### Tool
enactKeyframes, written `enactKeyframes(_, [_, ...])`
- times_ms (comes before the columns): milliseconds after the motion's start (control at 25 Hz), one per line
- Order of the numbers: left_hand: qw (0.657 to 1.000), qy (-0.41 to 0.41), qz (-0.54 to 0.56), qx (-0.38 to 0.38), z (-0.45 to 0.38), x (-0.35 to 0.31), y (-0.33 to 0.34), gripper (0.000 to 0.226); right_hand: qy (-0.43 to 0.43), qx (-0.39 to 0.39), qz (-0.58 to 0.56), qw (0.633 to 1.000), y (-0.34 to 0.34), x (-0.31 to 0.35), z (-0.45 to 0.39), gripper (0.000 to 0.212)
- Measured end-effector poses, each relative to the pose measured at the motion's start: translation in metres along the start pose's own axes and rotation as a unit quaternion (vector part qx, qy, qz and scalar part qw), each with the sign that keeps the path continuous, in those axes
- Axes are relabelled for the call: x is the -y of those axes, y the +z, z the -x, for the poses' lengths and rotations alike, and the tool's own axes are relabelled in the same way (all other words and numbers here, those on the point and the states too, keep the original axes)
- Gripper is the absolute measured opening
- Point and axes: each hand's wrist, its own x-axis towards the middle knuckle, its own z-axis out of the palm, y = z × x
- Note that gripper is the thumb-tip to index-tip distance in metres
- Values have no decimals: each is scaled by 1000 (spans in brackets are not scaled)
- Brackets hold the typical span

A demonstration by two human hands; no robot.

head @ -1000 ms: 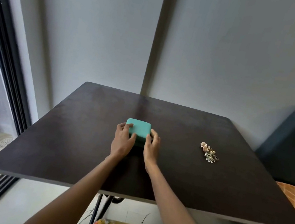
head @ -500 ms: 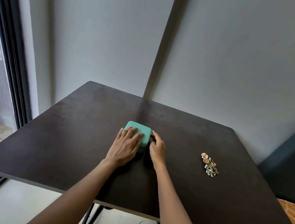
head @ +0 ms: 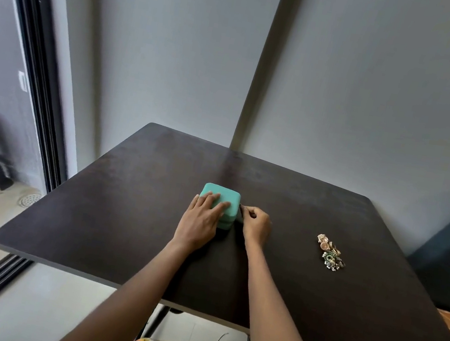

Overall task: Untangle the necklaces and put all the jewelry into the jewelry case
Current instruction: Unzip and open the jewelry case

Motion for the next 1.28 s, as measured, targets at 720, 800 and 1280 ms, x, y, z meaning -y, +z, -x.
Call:
enactKeyframes(720, [976, -66, 207, -18, 9, -9, -5, 21, 64, 59, -27, 996, -11, 25, 78, 21])
enactKeyframes(800, [989, -20, 145, -3, 11, -6, -2, 19, 63, 60, -31, 996, -12, 25, 78, 23])
enactKeyframes(1280, [988, -63, 117, -79, 15, -7, -8, 9, 71, -25, -76, 994, -11, 27, 72, 39])
